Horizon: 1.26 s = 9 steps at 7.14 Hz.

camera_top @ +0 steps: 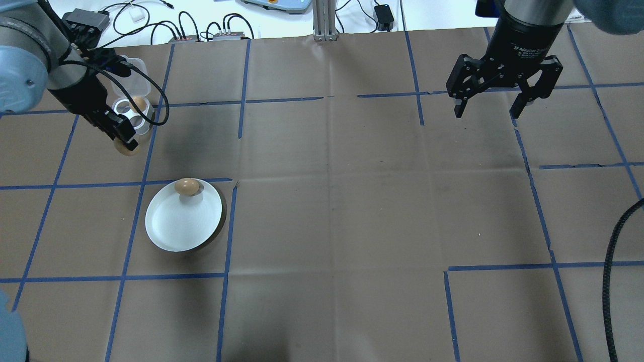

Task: Place egg on plate

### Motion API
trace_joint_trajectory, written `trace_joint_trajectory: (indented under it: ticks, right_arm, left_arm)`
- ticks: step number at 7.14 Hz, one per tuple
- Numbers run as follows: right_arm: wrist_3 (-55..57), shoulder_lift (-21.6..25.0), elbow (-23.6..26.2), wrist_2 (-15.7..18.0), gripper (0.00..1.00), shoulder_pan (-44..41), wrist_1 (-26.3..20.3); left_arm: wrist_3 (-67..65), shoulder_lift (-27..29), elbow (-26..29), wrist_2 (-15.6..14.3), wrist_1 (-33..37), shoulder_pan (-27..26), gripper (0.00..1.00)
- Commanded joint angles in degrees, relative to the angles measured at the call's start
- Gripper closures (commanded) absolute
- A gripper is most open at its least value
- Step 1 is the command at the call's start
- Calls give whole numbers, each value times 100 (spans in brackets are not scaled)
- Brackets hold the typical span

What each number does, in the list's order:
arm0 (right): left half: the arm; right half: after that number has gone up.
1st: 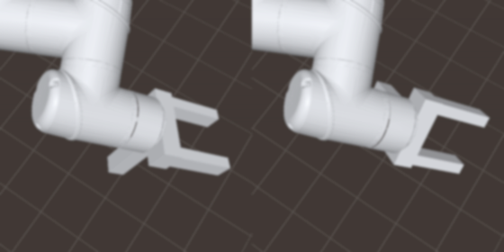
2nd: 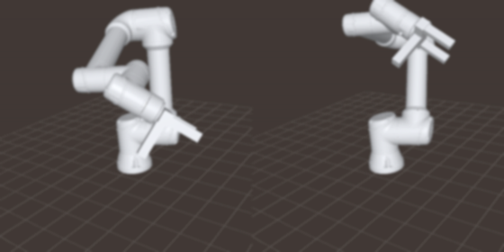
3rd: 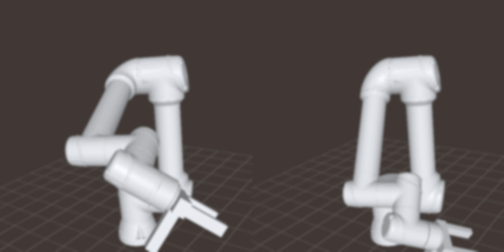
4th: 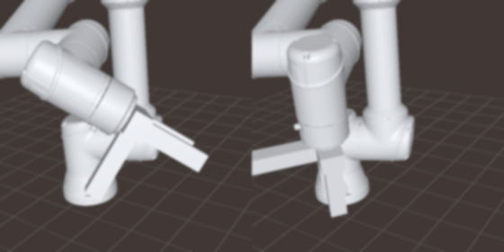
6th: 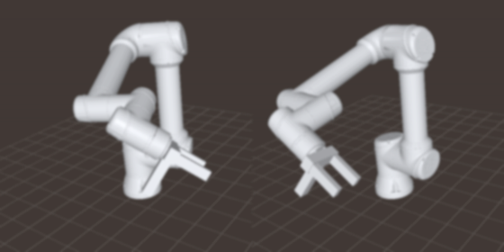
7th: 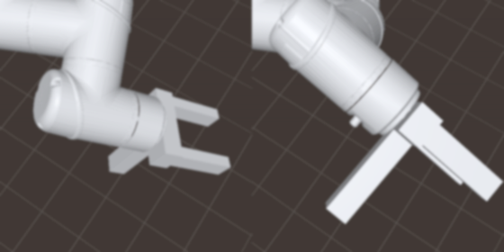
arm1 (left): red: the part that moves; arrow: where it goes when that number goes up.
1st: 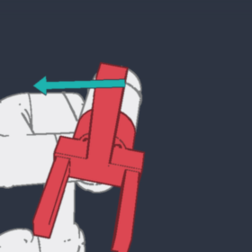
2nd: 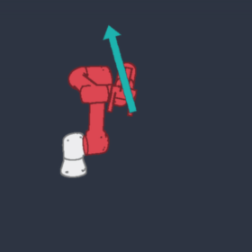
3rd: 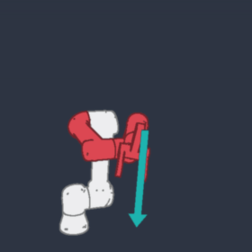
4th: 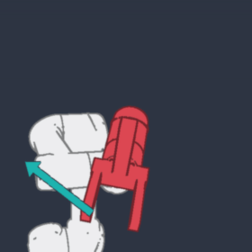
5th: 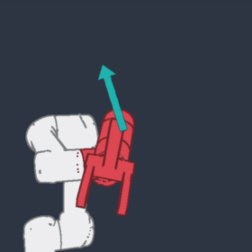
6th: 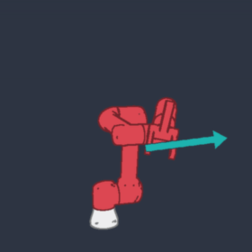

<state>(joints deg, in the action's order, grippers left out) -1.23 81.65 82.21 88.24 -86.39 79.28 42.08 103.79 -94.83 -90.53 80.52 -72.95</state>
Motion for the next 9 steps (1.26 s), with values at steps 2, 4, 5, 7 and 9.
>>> trace_joint_trajectory:
  ticks: [2, 4, 5, 7, 9]
  right_arm:
    - [0, 0, 5, 0, 0, 0, 0]
    - [0, 0, -3, 0, 0, 0, 0]
    - [0, 0, 5, 0, 0, 0, 0]
    - [0, 0, -3, 0, 0, 0, 0]
    - [0, 0, 6, 0, 0, 0, 0]
  left_arm:
    - [-2034, -272, -991, 44, -447, -369, 73]
    - [-2529, -123, -1693, 53, -1726, -387, 72]
    - [-2538, -114, -2045, 53, -2255, -378, 72]
    - [-2530, -114, -2197, 62, -2427, -378, 65]
    - [-2565, -122, -2189, 62, -2427, -378, 0]
